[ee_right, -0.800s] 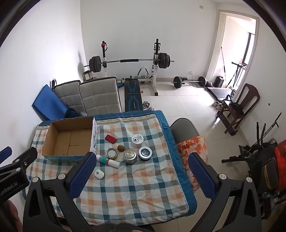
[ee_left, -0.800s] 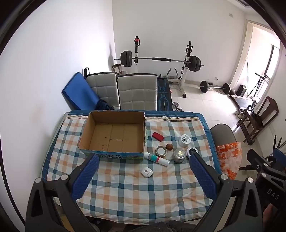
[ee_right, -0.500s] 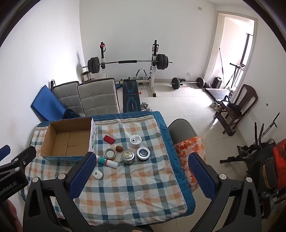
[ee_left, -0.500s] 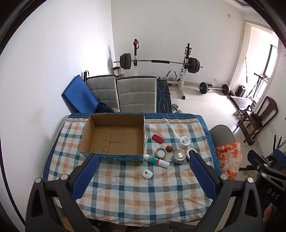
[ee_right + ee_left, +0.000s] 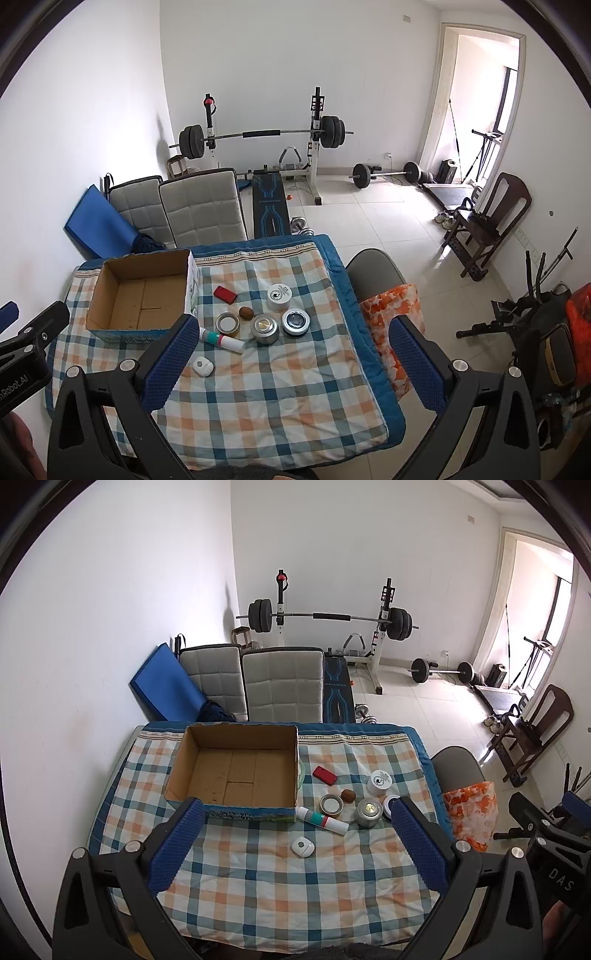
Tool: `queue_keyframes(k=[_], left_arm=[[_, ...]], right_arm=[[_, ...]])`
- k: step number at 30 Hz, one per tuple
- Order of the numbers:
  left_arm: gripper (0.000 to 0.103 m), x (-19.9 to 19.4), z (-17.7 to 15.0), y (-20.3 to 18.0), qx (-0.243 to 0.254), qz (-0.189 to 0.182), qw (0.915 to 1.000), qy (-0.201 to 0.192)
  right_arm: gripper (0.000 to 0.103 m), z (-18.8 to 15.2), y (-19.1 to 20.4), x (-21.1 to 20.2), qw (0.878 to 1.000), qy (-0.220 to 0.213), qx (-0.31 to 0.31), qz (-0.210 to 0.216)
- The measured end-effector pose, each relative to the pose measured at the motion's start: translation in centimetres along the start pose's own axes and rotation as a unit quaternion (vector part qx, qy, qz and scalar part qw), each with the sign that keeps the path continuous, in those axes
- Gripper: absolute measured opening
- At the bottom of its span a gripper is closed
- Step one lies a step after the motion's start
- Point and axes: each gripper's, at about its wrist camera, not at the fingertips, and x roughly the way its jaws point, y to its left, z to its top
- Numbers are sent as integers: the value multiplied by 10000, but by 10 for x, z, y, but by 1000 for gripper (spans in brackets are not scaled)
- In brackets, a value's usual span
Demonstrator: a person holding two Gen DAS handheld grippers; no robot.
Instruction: Organize rigid objects
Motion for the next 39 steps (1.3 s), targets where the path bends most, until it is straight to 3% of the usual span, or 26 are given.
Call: queue_keyframes(k=[39], left_arm=[[103, -1, -2, 0, -7, -3, 10000, -33]], right_arm=[[103, 0, 7, -1, 10000, -67, -28, 50]])
